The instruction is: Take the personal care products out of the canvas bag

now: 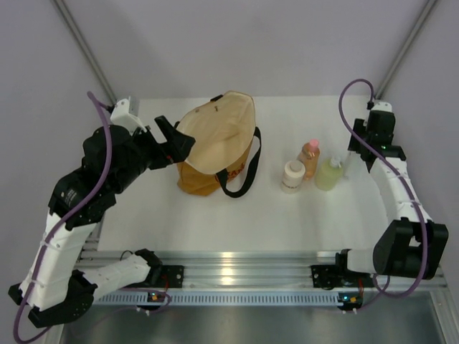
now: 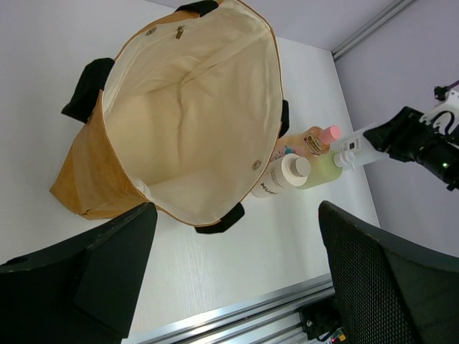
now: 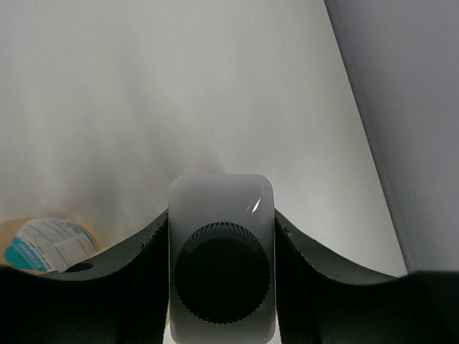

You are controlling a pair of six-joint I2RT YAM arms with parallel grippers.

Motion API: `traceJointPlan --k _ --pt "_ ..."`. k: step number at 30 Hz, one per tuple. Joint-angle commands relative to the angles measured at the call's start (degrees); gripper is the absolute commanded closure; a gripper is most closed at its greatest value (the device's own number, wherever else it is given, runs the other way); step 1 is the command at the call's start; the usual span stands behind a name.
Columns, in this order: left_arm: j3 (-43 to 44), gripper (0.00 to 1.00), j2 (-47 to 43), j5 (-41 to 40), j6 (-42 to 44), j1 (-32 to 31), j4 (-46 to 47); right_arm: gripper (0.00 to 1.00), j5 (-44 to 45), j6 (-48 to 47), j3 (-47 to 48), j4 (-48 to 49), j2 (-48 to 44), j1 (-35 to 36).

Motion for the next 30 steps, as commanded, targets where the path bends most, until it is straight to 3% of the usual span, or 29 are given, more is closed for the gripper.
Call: traceJointPlan --k 1,6,14,15,19,30 --pt "3.03 0.02 0.38 0.12 2.14 0.13 -0.58 1.00 -5.03 0.00 -3.84 18.31 -4.66 -2.39" --pt "4.79 0.02 0.64 -0.23 2.67 0.13 -1.81 1.00 -8.82 -0.45 -12.02 24.20 -5.54 -2.65" --pt "7.08 0.02 0.91 -3.39 4.69 0.13 -4.71 0.98 -9.53 0.61 -14.05 24.82 -3.87 -3.18" --pt "6.99 0.02 0.91 -3.48 4.69 0.13 -4.98 0.96 -9.44 0.70 -13.97 24.65 -3.87 -3.18" --pt "6.55 0.02 0.82 -4.10 4.96 0.13 -5.51 0.66 -8.47 1.40 -12.48 22.20 -3.44 -3.27" --pt "4.10 0.02 1.87 -5.94 4.78 0.13 -5.95 0.23 -8.12 1.67 -3.51 12.44 -0.80 -3.27"
